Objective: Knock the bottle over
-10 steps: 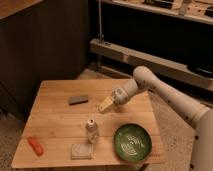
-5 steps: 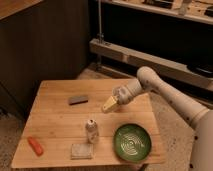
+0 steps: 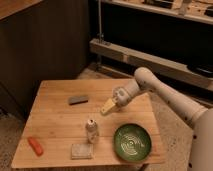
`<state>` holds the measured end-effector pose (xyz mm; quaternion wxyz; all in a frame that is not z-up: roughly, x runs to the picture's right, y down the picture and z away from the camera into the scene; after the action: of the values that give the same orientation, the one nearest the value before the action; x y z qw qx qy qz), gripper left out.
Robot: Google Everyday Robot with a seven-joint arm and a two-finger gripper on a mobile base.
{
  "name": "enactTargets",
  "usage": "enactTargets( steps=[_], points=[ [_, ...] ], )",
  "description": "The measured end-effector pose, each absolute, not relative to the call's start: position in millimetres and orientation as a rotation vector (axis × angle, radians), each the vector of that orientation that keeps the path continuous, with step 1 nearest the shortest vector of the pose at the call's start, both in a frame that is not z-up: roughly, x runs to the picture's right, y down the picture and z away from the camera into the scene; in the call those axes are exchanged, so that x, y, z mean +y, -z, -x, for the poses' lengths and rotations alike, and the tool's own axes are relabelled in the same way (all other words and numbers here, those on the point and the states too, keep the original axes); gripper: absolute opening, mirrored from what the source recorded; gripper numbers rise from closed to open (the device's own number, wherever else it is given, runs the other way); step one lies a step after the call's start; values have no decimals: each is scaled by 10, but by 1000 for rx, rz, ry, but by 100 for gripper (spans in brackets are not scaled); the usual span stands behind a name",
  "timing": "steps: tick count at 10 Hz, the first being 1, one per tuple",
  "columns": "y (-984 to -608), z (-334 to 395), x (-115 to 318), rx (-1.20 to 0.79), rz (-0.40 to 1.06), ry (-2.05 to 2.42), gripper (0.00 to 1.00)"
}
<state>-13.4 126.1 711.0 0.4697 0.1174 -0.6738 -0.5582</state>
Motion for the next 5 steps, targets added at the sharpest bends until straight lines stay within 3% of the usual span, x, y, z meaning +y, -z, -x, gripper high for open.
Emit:
enactTargets(
  steps=[5],
  points=[
    [-7056, 535, 1661, -1784, -224, 1429, 4]
  ],
)
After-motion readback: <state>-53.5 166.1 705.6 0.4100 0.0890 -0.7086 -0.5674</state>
